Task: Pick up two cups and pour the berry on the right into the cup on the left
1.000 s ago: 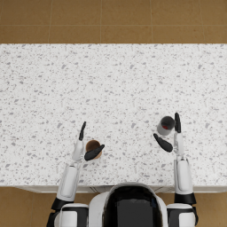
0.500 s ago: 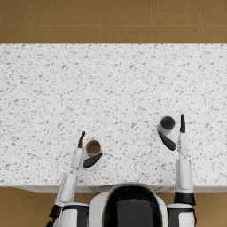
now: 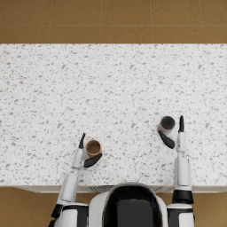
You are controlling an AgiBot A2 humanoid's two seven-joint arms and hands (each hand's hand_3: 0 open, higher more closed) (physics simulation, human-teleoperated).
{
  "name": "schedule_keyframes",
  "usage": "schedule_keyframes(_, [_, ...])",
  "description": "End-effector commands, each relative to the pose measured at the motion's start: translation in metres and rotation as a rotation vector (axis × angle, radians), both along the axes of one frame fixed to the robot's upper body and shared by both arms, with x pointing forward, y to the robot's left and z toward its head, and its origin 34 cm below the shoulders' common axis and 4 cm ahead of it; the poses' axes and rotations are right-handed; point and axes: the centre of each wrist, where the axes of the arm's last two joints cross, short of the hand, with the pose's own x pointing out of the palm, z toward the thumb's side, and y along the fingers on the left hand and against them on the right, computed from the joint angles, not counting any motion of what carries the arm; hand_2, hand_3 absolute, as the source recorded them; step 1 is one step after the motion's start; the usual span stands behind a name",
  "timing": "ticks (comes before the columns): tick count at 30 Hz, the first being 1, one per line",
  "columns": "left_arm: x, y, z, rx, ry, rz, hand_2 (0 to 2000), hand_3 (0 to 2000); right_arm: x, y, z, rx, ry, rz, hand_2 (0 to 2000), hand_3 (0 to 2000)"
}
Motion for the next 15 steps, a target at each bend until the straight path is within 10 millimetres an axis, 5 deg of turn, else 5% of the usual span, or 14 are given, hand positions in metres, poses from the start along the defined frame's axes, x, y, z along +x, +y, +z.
schedule_keyframes(1, [0.000,-0.005,-0.002,-0.006,0.007,-0.011,0,0,0.008,0.000,-0.004,0.007,0.016,-0.003,0,0])
schedule_keyframes(15, [0.006,-0.006,-0.013,-0.032,0.037,0.024,0,0,0.027,0.003,-0.034,0.053,0.137,-0.028,0,0])
